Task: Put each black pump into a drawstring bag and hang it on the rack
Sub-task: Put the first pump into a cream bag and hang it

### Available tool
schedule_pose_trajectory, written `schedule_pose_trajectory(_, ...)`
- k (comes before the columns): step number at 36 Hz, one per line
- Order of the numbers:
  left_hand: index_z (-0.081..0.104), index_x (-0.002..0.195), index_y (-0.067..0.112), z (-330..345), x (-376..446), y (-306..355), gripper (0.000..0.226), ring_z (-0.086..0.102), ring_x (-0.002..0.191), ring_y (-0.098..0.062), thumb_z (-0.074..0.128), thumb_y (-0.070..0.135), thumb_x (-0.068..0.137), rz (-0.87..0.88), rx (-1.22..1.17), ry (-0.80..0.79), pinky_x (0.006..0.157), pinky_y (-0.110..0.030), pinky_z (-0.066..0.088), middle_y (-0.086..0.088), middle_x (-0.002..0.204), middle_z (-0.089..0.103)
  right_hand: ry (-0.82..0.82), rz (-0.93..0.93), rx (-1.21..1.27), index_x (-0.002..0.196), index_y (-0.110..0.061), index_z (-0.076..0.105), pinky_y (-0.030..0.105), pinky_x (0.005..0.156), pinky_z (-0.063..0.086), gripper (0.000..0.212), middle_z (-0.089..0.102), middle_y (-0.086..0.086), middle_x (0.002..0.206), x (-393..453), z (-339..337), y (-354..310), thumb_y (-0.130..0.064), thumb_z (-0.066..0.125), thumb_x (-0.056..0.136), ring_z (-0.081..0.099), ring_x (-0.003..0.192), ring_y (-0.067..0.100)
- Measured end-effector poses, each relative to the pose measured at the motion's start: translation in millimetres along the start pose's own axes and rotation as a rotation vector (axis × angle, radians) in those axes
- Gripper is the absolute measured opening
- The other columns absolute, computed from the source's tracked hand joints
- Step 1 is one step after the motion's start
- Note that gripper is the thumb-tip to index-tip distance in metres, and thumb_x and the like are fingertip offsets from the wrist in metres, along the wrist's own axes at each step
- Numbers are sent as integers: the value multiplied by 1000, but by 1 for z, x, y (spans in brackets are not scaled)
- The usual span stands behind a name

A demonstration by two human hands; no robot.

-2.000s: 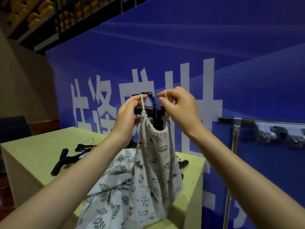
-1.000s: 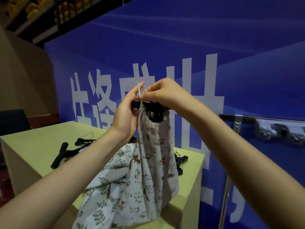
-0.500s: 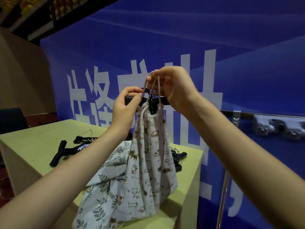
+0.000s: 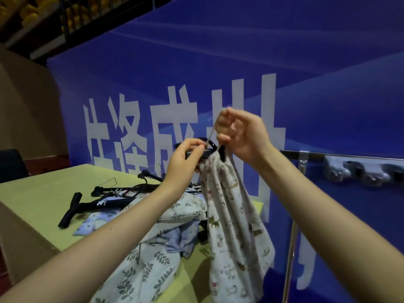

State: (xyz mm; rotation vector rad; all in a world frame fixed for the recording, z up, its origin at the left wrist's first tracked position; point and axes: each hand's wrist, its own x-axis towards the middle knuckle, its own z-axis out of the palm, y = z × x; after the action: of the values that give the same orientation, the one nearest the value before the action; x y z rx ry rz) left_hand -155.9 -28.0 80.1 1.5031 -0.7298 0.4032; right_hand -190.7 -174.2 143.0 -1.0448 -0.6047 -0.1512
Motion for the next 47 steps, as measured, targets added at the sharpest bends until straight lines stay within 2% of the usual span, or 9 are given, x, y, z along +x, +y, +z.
schedule_pose_trajectory(3, 61, 105, 30, 8, -2, -8, 13, 63, 99, -14, 49, 27, 100, -122, 25, -111, 82, -27, 51, 0, 109, 64, -33, 126, -547, 74, -13, 54, 20, 45, 21, 19, 31, -4, 60, -11, -9, -18, -14, 57, 92, 23, 48, 8)
schedule_pose_trajectory(8, 66, 105, 23, 48, -9, -19, 22, 63, 88, -8, 45, 26, 101, -307, 33, -258, 69, -14, 52, 5, 102, 67, 52, 203, -1103, 80, -2, 60, 28, 47, 31, 16, 33, -3, 50, -33, -34, -28, -9, 54, 94, 29, 43, 11)
schedule_pose_trajectory(11, 70, 96, 25, 83, -14, -31, 27, 67, 98, -23, 45, 35, 100, -463, -12, -328, 88, -41, 54, -2, 106, 71, 167, 269, -1122, 75, -5, 58, 30, 50, 36, 18, 36, -3, 49, -48, -62, -24, -7, 52, 93, 32, 42, 13)
schedule_pose_trajectory(18, 62, 103, 16, 155, -24, -66, 38, 57, 85, -11, 35, 43, 102, -737, -81, -514, 68, -25, 45, 0, 103, 62, 294, 281, -1142, 59, -12, 51, 25, 50, 35, 31, 45, 0, 51, -96, -138, -31, -8, 53, 91, 43, 45, 14)
schedule_pose_trajectory(26, 50, 134, 20, 231, -31, -78, 35, 47, 124, -11, 38, 32, 104, -594, -238, -520, 113, -40, 34, 5, 131, 52, 318, 223, -1138, 69, -9, 56, 24, 51, 36, 29, 54, 9, 63, -122, -190, -46, -7, 50, 97, 45, 56, 19)
schedule_pose_trajectory(31, 61, 123, 6, 253, -20, -84, 30, 61, 104, -22, 53, 22, 98, -623, -405, -521, 91, -30, 45, -12, 115, 65, 358, 221, -927, 64, -11, 49, 29, 54, 32, 30, 39, 7, 60, -127, -220, -60, -5, 48, 93, 36, 58, 23)
schedule_pose_trajectory(35, 60, 120, 24, 267, -13, -89, 25, 50, 65, -7, 57, 19, 96, -556, -401, -551, 57, -15, 41, 0, 85, 58, 365, 264, -908, 70, -9, 44, 26, 51, 29, 9, 38, -1, 54, -129, -236, -64, -12, 50, 76, 35, 50, 13)
schedule_pose_trajectory(39, 57, 129, 22, 282, -10, -92, 36, 61, 89, -8, 61, 21, 93, -475, -349, -507, 69, -16, 45, 0, 104, 66, 364, 271, -853, 71, -8, 47, 23, 50, 32, 5, 38, -1, 54, -130, -242, -70, -12, 49, 73, 34, 51, 13)
schedule_pose_trajectory(47, 68, 87, 16, 289, 2, -88, 18, 63, 96, -20, 56, 26, 96, -461, -427, -523, 90, -33, 47, -6, 99, 68, 501, 157, -1032, 71, -10, 57, 23, 53, 46, 28, 47, 9, 62, -138, -250, -95, -1, 49, 96, 44, 48, 8)
